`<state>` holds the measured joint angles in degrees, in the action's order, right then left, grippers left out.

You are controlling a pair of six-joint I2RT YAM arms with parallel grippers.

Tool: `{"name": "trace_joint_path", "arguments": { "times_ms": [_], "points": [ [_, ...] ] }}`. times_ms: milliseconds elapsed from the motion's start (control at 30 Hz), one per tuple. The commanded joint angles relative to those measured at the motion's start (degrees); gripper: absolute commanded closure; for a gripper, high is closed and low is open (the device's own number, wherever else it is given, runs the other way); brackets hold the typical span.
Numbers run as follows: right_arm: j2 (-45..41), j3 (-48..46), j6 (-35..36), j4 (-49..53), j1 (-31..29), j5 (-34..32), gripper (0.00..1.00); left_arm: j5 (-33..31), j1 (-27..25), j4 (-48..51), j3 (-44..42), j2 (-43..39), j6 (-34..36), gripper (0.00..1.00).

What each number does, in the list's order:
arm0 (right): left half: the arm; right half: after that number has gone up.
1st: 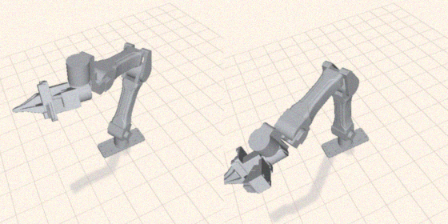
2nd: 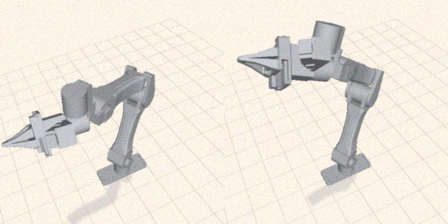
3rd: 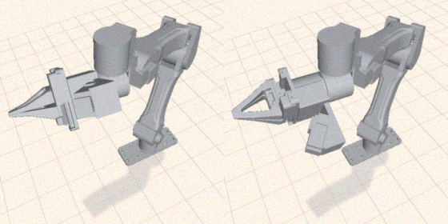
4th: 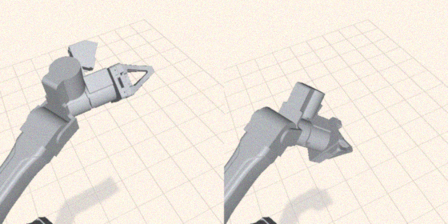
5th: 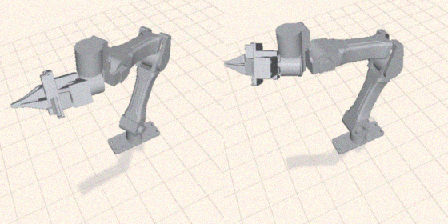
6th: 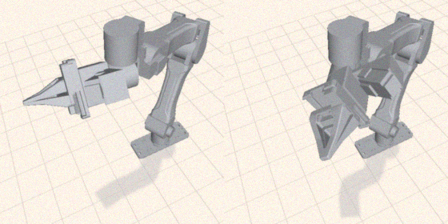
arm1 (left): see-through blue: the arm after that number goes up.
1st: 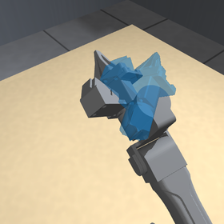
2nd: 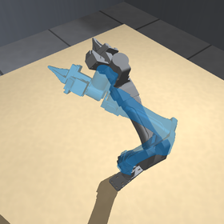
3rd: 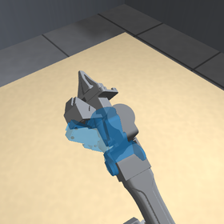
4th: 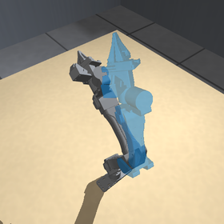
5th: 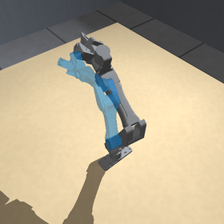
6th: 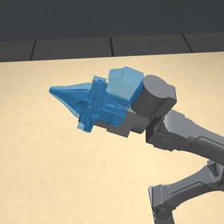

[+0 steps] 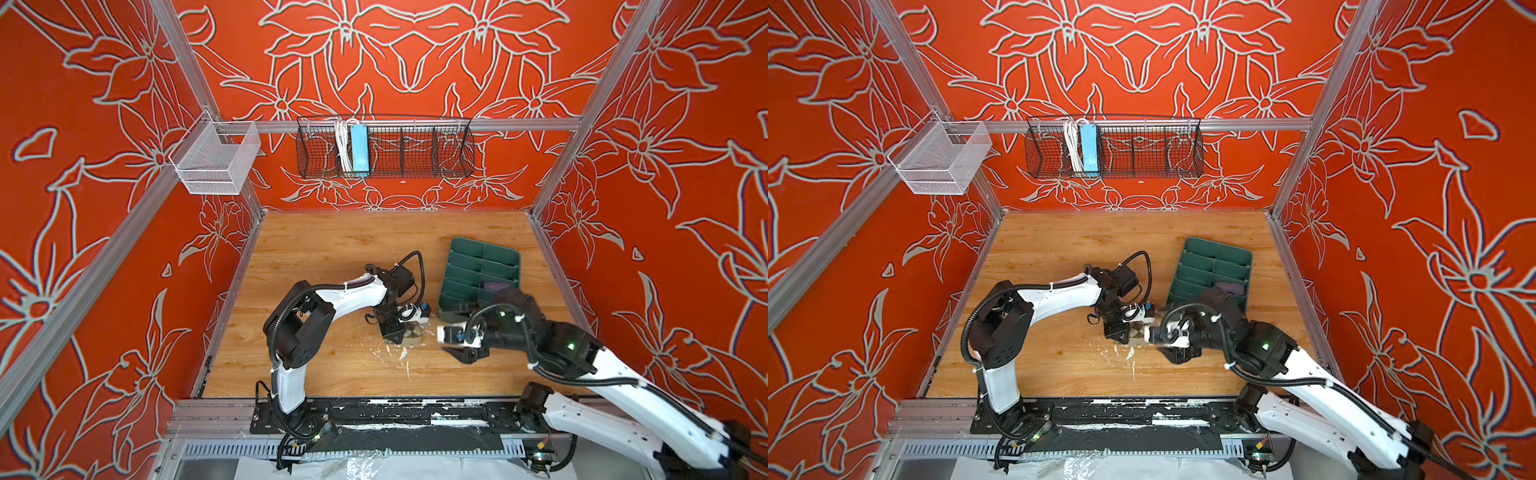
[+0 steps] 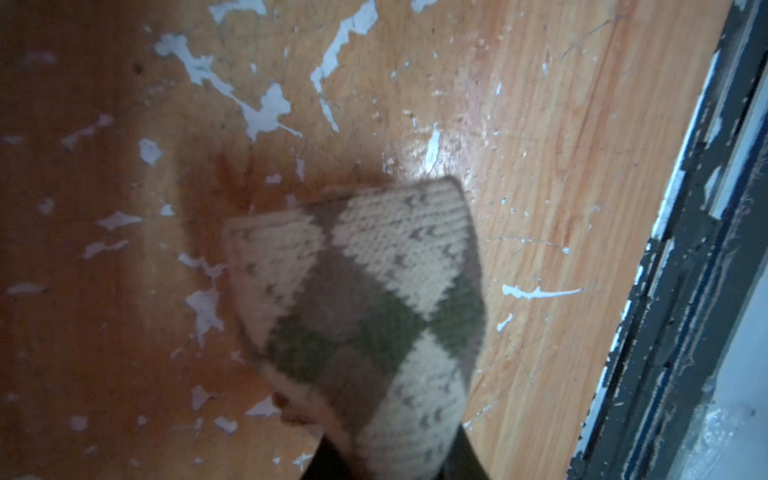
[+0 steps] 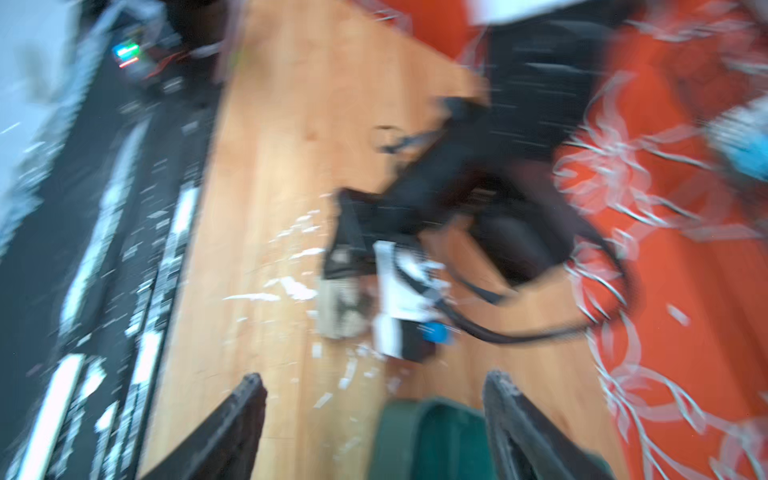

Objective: Roll the socks

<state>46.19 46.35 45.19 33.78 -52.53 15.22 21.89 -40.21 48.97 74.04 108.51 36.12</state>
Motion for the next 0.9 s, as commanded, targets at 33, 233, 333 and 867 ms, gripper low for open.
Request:
{"name": "trace_joint_path", "arguments": {
  "times_ms": [33,233,333,867],
  "points": [
    [5.35,-7.53,3.60,-11.40,-6.36,-8.74,0.18,4.87,1.15,4.99,0.84,1.96,-0.41,1.00],
    [19.12,-10.31,5.55,-29.53,-6.71,-12.82,0.27,5.57,2.23,5.05,1.19,1.82,-0.70,1.00],
    [25.74,-9.52,6.31,-33.65,-6.71,-14.62,0.33,6.32,2.54,4.87,1.15,1.86,-0.79,1.00],
    [43.95,-5.09,2.02,-40.55,-6.24,-22.08,0.37,9.39,2.68,4.36,1.02,0.72,-0.61,1.00]
  ]
}}
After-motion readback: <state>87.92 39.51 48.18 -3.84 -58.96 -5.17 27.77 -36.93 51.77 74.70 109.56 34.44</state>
